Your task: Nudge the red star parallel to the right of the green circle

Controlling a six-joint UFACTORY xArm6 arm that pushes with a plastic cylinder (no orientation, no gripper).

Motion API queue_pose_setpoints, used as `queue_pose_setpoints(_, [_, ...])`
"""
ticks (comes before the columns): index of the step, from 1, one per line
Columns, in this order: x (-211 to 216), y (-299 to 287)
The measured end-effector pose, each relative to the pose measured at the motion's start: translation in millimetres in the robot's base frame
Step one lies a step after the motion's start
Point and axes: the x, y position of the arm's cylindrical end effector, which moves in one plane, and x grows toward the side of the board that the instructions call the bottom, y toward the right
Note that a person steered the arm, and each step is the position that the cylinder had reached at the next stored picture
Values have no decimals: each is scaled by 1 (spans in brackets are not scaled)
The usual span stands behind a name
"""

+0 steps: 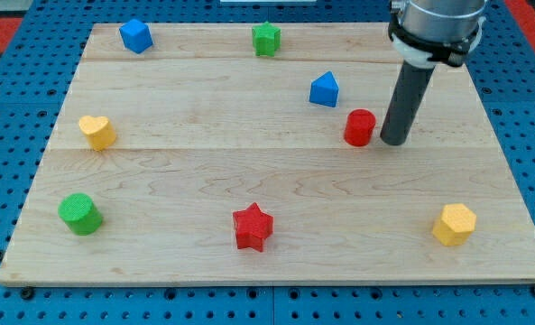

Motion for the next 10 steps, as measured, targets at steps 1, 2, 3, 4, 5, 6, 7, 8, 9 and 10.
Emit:
queue_pose_setpoints(1, [-23,-39])
queue_pose_setpoints(2, [-39,-41])
queue_pose_setpoints(3, [24,-23])
queue_pose_setpoints(4, [103,-42])
queue_pose_setpoints(5, [171,-112])
queue_pose_setpoints(6, [152,-145])
queue_pose_setpoints(7, [105,-132])
queue_pose_setpoints(8, [141,-103])
queue_pose_setpoints(9, [173,-137])
queue_pose_setpoints(10, [159,-154])
